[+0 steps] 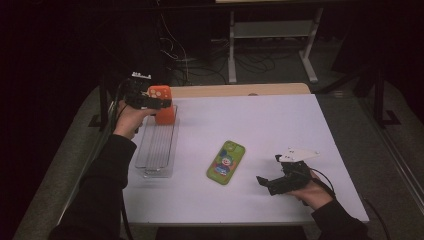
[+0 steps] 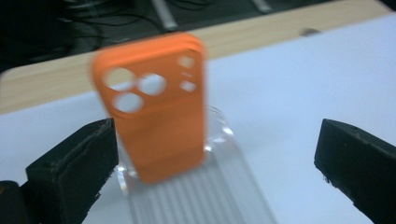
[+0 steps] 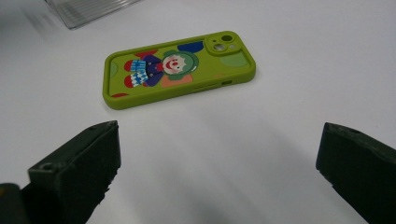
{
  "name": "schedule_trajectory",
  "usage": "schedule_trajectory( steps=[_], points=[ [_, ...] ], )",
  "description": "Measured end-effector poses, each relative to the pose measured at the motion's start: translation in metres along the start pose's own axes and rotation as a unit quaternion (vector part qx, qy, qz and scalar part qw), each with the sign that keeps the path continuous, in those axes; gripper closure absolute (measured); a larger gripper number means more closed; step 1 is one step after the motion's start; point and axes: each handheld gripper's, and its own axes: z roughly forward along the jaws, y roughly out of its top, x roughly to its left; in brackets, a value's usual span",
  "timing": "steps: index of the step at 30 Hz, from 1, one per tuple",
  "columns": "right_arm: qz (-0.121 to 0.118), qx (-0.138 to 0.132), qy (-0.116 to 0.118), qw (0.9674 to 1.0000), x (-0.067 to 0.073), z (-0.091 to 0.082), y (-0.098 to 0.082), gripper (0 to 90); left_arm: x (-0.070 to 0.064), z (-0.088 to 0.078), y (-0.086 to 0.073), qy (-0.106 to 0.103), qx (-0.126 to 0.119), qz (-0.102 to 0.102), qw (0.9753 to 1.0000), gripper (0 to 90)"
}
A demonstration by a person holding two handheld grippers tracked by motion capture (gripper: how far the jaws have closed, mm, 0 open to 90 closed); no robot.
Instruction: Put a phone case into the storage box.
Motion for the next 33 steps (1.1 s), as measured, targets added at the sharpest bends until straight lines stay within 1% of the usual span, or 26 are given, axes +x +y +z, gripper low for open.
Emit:
schedule_trajectory(
  steps=[3, 6, 7, 8, 10, 11, 13, 14, 15, 18, 19, 20, 22, 25, 26, 27, 29, 30, 31, 33],
  points=[
    [0.000, 0.001, -0.002, 1.0000, 0.000, 0.000, 0.000, 0.0, -0.014, -0.006, -0.007, -0.032, 0.007, 0.019, 0.9993, 0.0],
    [-0.001, -0.003, -0.005, 1.0000, 0.000, -0.001, 0.002, 0.0, -0.028, -0.012, -0.013, -0.050, 0.003, 0.034, 0.9981, 0.0],
    [0.000, -0.006, -0.006, 1.0000, 0.000, -0.002, 0.002, 0.0, -0.031, -0.013, -0.014, -0.056, 0.001, 0.035, 0.9978, 0.0],
    [0.001, -0.008, -0.004, 1.0000, 0.000, -0.003, 0.002, 0.0, -0.037, -0.014, -0.016, -0.063, 0.001, 0.042, 0.9971, 0.0],
    [-0.001, -0.008, -0.004, 1.0000, -0.001, -0.003, 0.000, 0.0, -0.046, -0.016, -0.019, -0.081, -0.007, 0.048, 0.9956, 0.0],
    [0.002, -0.005, -0.005, 1.0000, -0.001, -0.004, -0.001, 0.0, -0.050, -0.016, -0.019, -0.087, -0.007, 0.055, 0.9946, 0.0],
    [0.000, -0.005, -0.006, 1.0000, -0.002, -0.004, -0.001, 0.0, -0.060, -0.017, -0.021, -0.099, -0.009, 0.065, 0.9930, 0.0],
    [0.001, -0.005, -0.008, 1.0000, -0.002, -0.004, -0.001, 0.0, -0.065, -0.016, -0.022, -0.106, -0.010, 0.065, 0.9922, 0.0],
    [0.003, -0.005, -0.007, 1.0000, -0.001, -0.004, 0.000, 0.0, -0.069, -0.016, -0.023, -0.112, -0.010, 0.072, 0.9911, 0.0],
    [-0.003, -0.009, -0.006, 0.9999, -0.001, -0.005, -0.001, 0.0, -0.082, -0.014, -0.026, -0.125, -0.011, 0.086, 0.9883, 0.0],
    [-0.001, -0.004, -0.007, 1.0000, -0.001, -0.005, -0.001, 0.0, -0.087, -0.013, -0.027, -0.129, -0.016, 0.083, 0.9880, 0.0],
    [-0.003, -0.001, -0.008, 1.0000, -0.001, -0.006, -0.002, 0.0, -0.090, -0.013, -0.029, -0.132, -0.015, 0.090, 0.9871, 0.0],
    [-0.004, -0.003, -0.009, 1.0000, -0.001, -0.006, -0.002, 0.0, -0.099, -0.010, -0.032, -0.142, -0.019, 0.089, 0.9857, 0.0],
    [-0.004, -0.002, -0.007, 1.0000, -0.002, -0.006, -0.002, 0.0, -0.111, -0.007, -0.036, -0.155, -0.019, 0.096, 0.9831, 0.0],
    [-0.004, -0.002, -0.007, 1.0000, -0.002, -0.005, -0.002, 0.0, -0.117, -0.006, -0.038, -0.156, -0.021, 0.101, 0.9823, 0.0],
    [-0.005, -0.002, -0.006, 1.0000, -0.002, -0.005, -0.002, 0.0, -0.119, -0.005, -0.039, -0.156, -0.021, 0.103, 0.9822, 0.0],
    [-0.003, -0.002, -0.007, 1.0000, -0.002, -0.004, -0.002, 0.0, -0.126, -0.003, -0.043, -0.157, -0.017, 0.115, 0.9808, 0.0],
    [-0.001, -0.001, -0.006, 1.0000, -0.002, -0.004, -0.002, 0.0, -0.130, -0.001, -0.046, -0.162, -0.016, 0.118, 0.9797, 0.2],
    [-0.002, 0.000, -0.007, 1.0000, -0.003, -0.004, -0.002, 0.0, -0.132, 0.001, -0.048, -0.165, -0.014, 0.121, 0.9788, 1.2],
    [-0.003, 0.000, -0.007, 1.0000, -0.003, -0.003, -0.001, 0.0, -0.138, 0.005, -0.055, -0.168, -0.009, 0.126, 0.9777, 3.7]
  ],
)
